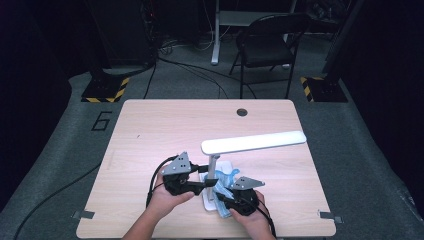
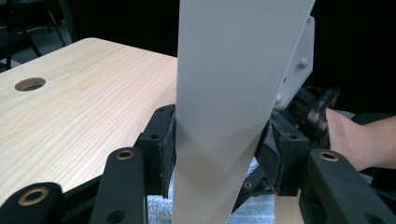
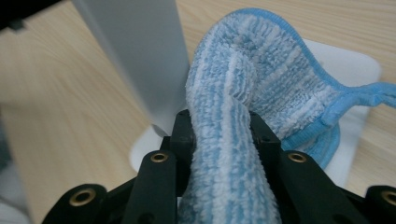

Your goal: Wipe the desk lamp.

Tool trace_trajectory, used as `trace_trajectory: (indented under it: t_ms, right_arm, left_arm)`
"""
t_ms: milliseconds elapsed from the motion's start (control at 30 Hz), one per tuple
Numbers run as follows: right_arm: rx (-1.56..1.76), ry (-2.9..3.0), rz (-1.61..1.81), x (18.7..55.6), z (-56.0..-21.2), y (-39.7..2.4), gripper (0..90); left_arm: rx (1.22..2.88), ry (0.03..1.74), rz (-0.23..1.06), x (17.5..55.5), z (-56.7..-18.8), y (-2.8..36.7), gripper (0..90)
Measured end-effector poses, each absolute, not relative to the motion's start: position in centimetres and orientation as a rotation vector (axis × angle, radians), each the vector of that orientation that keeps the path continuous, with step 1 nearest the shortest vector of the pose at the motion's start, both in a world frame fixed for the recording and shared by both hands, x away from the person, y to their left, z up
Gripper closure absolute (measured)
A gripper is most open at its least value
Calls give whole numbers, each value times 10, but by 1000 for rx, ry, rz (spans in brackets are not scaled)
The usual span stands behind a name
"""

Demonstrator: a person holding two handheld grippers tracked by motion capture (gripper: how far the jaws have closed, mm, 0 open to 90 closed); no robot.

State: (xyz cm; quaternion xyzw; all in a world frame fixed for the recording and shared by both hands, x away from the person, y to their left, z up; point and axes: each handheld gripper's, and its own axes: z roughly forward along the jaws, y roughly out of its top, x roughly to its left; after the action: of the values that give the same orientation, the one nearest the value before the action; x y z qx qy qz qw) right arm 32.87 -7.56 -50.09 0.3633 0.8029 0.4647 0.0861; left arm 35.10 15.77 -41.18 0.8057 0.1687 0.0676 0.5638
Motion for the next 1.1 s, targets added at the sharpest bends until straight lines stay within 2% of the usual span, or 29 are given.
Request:
trace_trajectory:
  t_ms: [267, 400, 567, 733, 1000, 1100]
  right_arm:
    - [1033, 2422, 1422, 326, -495, -78, 697]
    - [1038, 2411, 1393, 325, -495, -77, 693]
    - [1049, 2402, 1374, 323, -493, -79, 689]
    - [1042, 2405, 1378, 324, -494, -81, 686]
    - [1034, 2420, 1388, 322, -493, -76, 688]
    - [1030, 2426, 1402, 323, -492, -76, 691]
  left_arm:
    - [1903, 401, 135, 352, -410, 159, 503]
    - [1937, 391, 112, 351, -405, 162, 418]
    - [1942, 384, 109, 348, -396, 169, 422]
    - [1930, 349, 77, 347, -392, 177, 501]
    - [1957, 353, 98, 348, -398, 177, 611]
    - [1975, 352, 92, 349, -399, 177, 618]
